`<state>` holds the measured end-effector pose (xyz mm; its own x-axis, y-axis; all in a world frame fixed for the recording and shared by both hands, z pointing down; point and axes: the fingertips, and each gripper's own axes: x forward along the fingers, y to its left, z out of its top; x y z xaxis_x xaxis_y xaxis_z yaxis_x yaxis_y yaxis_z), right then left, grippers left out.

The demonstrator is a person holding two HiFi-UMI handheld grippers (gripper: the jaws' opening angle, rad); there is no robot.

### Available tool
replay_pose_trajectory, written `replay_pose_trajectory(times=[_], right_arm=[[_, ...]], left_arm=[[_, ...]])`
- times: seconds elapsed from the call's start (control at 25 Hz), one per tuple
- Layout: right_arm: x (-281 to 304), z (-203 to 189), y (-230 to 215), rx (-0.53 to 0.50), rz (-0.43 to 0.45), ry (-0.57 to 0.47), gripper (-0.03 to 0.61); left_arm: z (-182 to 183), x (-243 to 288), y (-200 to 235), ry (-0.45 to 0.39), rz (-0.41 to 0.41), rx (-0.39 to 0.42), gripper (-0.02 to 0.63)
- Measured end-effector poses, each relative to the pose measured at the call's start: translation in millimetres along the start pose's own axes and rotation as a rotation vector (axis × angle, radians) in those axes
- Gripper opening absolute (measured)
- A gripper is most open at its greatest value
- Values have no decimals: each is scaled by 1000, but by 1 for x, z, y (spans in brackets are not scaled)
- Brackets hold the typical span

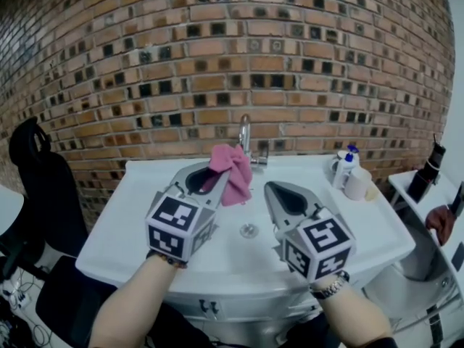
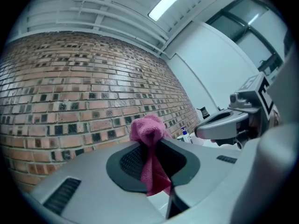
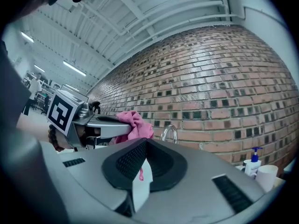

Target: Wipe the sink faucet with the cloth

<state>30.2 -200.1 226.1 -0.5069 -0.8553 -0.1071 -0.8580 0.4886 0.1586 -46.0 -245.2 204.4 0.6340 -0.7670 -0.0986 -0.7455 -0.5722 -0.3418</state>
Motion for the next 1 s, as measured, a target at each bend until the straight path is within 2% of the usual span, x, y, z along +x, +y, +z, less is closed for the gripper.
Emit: replay_pose_trajectory(times=[0.56,1.0], right_arm=[[69,2,-46,13,31,1,11],[106,3,-71,33,41,-10,11]], left_arm=[[-3,83,42,25,6,23,67],[-4,121,62,40,1,27,67]])
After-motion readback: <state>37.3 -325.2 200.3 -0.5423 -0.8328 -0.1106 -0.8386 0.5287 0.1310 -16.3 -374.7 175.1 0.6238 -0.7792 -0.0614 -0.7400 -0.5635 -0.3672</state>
